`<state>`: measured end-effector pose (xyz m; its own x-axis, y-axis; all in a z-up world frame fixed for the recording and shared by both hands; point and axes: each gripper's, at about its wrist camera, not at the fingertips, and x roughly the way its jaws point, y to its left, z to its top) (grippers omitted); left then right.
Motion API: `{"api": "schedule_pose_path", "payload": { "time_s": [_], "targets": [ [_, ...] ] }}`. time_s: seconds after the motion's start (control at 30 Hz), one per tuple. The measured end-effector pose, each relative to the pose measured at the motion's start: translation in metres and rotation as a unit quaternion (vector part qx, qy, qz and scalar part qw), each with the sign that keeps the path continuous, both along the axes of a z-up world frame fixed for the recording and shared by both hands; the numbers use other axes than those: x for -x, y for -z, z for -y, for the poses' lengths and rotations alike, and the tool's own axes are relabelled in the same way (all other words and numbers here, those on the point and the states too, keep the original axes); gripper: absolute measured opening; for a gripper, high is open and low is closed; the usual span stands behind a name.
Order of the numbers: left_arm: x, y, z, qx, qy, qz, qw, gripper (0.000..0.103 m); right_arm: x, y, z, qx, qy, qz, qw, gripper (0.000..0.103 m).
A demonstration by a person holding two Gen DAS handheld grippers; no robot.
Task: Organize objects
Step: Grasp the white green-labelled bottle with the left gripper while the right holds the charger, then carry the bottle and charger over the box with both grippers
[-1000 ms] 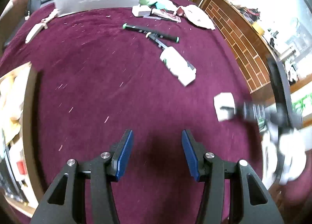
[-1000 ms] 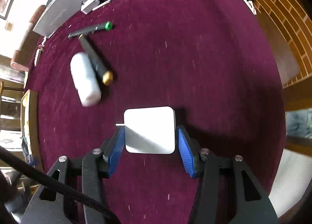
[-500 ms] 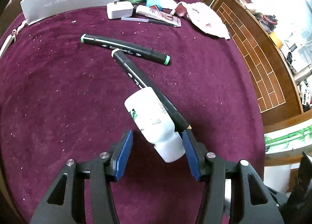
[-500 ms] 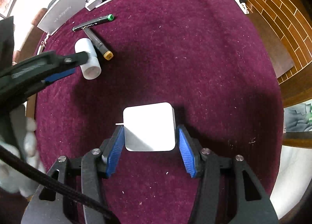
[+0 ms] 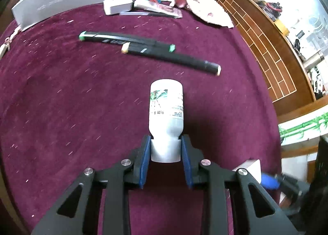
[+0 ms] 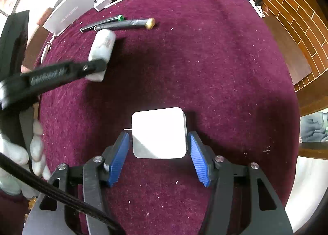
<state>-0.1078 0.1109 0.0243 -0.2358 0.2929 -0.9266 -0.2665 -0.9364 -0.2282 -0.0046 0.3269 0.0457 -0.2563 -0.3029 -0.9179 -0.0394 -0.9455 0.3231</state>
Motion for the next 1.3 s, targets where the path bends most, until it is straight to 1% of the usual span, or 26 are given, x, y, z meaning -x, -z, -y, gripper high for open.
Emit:
{"api": "schedule_pose_path", "payload": {
  "time_s": [0.1, 0.2, 0.27, 0.33, 0.37, 0.4, 0.43, 0.47, 0.5, 0.53, 0.57, 0.6, 0.67, 0.77, 0.9, 1.07, 1.3],
  "targets": [
    [-0.006, -0.001, 0.005, 0.018, 0.013, -0.008, 0.9997, 0.025, 0.0, 0.0, 0.0, 0.003, -0.001, -0.002, 1.0, 0.06],
    [-0.002, 0.003, 0.005, 0.03, 0.006, -0.004, 0.9995, 0.026, -0.001, -0.001, 0.004, -0.002, -0.005, -0.004, 1.0, 0.066],
    [0.0, 0.004, 0.0, 0.037, 0.006, -0.016, 0.9992, 0.035, 0.0, -0.001, 0.008, -0.01, -0.008, -0.006, 1.0, 0.071],
    [-0.002, 0.007, -0.01, 0.046, 0.015, -0.026, 0.9985, 0.054, 0.0, -0.001, 0.014, -0.025, -0.009, -0.007, 1.0, 0.073],
    [-0.003, 0.008, -0.015, 0.051, 0.02, -0.032, 0.998, 0.058, 0.0, 0.0, 0.015, -0.03, -0.01, -0.007, 0.999, 0.074],
    [-0.005, 0.009, -0.021, 0.064, 0.026, -0.039, 0.9968, 0.059, 0.0, 0.0, 0.018, -0.038, -0.01, -0.007, 0.999, 0.074],
    [-0.009, 0.011, -0.026, 0.081, 0.034, -0.05, 0.9949, 0.058, 0.0, 0.0, 0.02, -0.044, -0.01, -0.007, 0.999, 0.075],
    [-0.012, 0.011, -0.028, 0.089, 0.041, -0.057, 0.9936, 0.054, 0.0, 0.0, 0.022, -0.051, -0.01, -0.007, 0.999, 0.075],
    [-0.016, 0.01, -0.027, 0.093, 0.048, -0.065, 0.9924, 0.033, 0.0, 0.0, 0.022, -0.056, -0.008, -0.007, 0.998, 0.074],
    [-0.018, 0.008, -0.023, 0.088, 0.054, -0.065, 0.9925, 0.024, -0.001, 0.0, 0.023, -0.063, -0.007, -0.008, 0.998, 0.072],
    [-0.019, 0.007, -0.018, 0.071, 0.056, -0.054, 0.9944, 0.024, -0.001, 0.0, 0.023, -0.073, -0.006, -0.008, 0.997, 0.067],
    [-0.02, 0.005, -0.01, 0.056, 0.051, -0.047, 0.996, 0.024, 0.0, 0.0, 0.024, -0.075, -0.008, -0.007, 0.997, 0.067],
    [-0.027, 0.0, 0.005, 0.051, 0.046, -0.052, 0.9963, 0.024, -0.001, 0.0, 0.022, -0.071, -0.006, -0.007, 0.997, 0.066],
    [-0.038, -0.005, 0.038, 0.018, 0.025, -0.036, 0.9988, 0.024, -0.002, -0.001, 0.019, -0.059, 0.005, 0.002, 0.998, 0.066],
    [-0.061, -0.014, 0.074, -0.005, 0.007, -0.03, 0.9995, 0.024, -0.008, -0.001, 0.022, -0.038, 0.015, 0.015, 0.999, 0.066],
    [-0.092, -0.028, 0.111, -0.043, -0.009, -0.026, 0.9987, 0.025, -0.017, -0.002, 0.037, -0.02, 0.022, 0.028, 0.999, 0.066],
    [-0.132, -0.055, 0.167, -0.099, -0.034, -0.031, 0.994, 0.025, -0.033, -0.002, 0.073, 0.01, 0.017, 0.041, 0.999, 0.066]
  ]
}}
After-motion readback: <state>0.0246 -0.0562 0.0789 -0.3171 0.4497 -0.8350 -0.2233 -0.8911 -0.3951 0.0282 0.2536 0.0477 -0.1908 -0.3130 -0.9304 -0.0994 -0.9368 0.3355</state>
